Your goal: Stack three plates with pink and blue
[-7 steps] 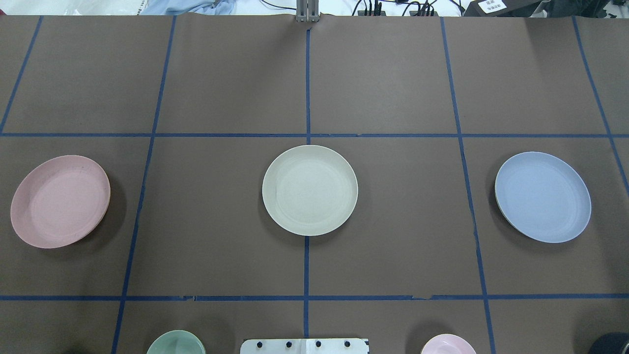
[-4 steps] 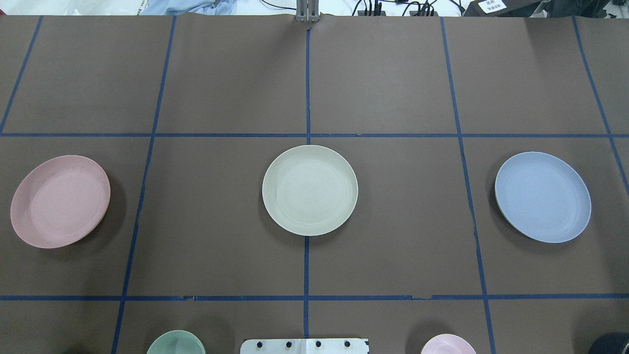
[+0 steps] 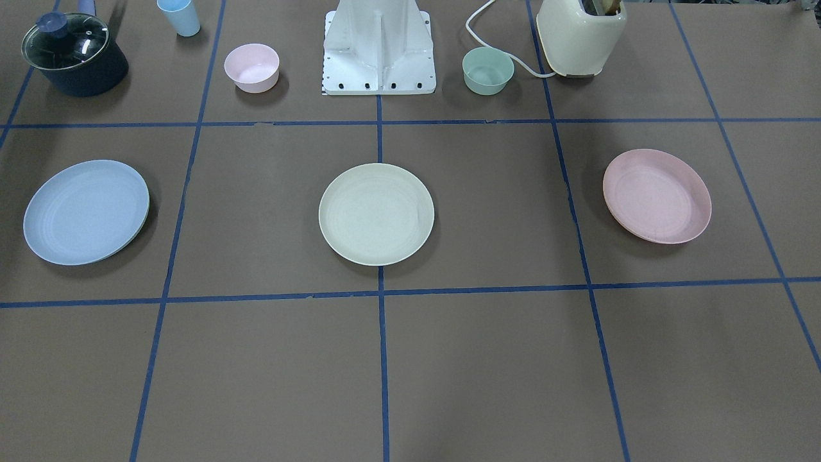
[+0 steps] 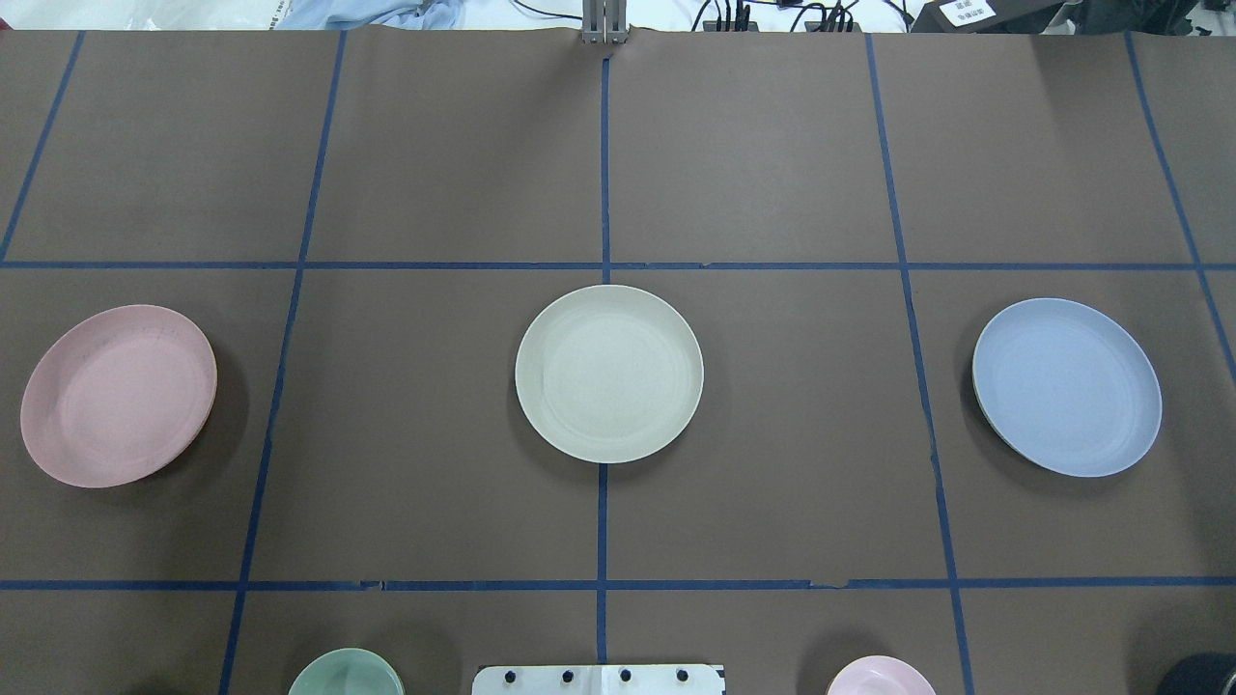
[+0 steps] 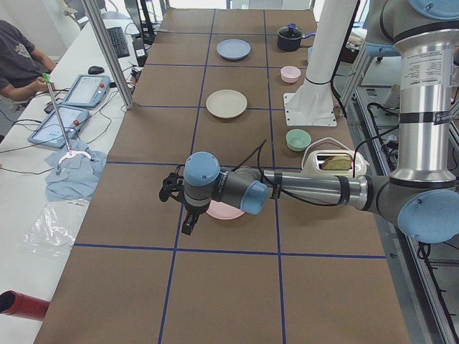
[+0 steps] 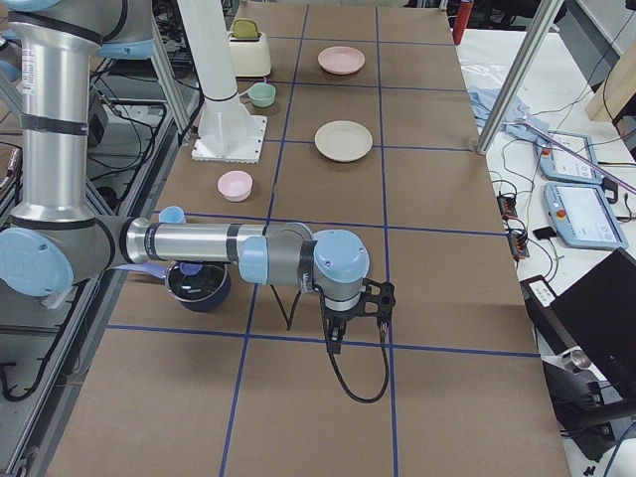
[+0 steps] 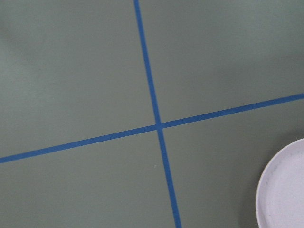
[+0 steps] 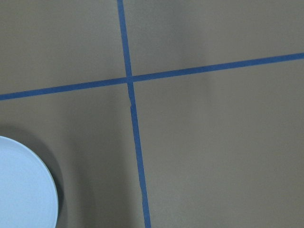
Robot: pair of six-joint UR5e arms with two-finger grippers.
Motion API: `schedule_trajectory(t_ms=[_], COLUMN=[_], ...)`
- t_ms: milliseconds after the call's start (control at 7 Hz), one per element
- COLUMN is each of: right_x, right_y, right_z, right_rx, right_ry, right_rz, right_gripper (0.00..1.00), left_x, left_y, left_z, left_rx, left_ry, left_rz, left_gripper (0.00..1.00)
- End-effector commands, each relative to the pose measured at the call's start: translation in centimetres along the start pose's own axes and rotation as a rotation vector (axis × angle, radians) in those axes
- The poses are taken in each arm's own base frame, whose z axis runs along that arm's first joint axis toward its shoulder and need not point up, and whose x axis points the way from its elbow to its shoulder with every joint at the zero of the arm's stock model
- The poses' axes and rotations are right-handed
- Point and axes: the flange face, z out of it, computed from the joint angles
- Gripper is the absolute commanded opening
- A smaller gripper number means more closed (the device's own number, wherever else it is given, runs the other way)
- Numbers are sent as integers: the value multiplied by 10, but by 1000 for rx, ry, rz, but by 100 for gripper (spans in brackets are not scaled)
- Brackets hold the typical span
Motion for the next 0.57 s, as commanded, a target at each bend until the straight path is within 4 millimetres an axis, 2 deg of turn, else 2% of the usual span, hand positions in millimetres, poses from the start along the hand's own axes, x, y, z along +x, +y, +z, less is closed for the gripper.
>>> schedule_trajectory(t_ms=[0, 143, 286, 429], right_x=[22, 38, 36, 34], right_y=[-4, -3, -6, -7], right_z=[35, 50, 62, 61], right_rx=[-23, 18, 28, 30], right_ry=[-106, -110, -104, -106], right_rz=[8, -37, -81, -85], right_gripper=[100, 100, 100, 100], left_x=[7, 33, 51, 64], left_y=[-20, -22, -11, 15], left_z=[41, 69, 97, 117], left_rx=[-45, -49, -37, -41], left_ry=[59, 76, 28, 44], left_rz=[-112, -227, -327, -342], left_gripper=[100, 100, 100, 100])
